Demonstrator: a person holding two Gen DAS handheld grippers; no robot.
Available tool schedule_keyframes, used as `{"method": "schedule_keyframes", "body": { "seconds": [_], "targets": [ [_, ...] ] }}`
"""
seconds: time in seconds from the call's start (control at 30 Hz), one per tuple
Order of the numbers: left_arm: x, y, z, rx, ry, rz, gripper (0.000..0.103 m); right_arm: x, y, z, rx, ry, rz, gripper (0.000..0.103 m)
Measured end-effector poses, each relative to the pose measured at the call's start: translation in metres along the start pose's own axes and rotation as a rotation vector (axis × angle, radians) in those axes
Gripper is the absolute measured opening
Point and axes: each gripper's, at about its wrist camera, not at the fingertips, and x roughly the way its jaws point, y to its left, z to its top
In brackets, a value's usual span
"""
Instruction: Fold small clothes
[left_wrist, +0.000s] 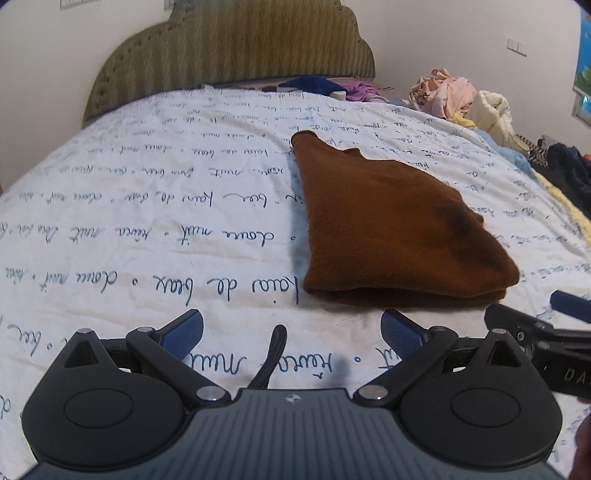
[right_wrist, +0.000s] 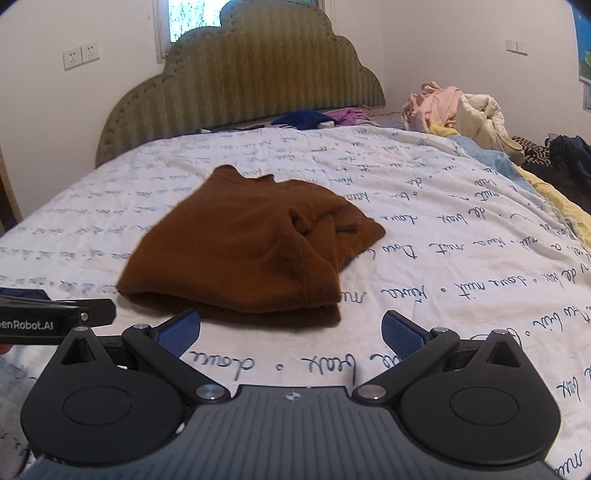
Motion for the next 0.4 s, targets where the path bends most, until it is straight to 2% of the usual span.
{"method": "schedule_keyframes", "body": {
  "seconds": [0.23,0.4],
  "targets": [
    [-0.004,0.011,0.002,-0.059,0.0,0.012,0.103,0.0,0.002,-0.003,-0.012,0.005,-0.003,0.103],
    [-0.009,0.021,0.005,-0.065,-0.005,0.033,0.103,0.001,-0.003,-0.005,-0.006,0.01,-0.01,0.103]
  ]
}}
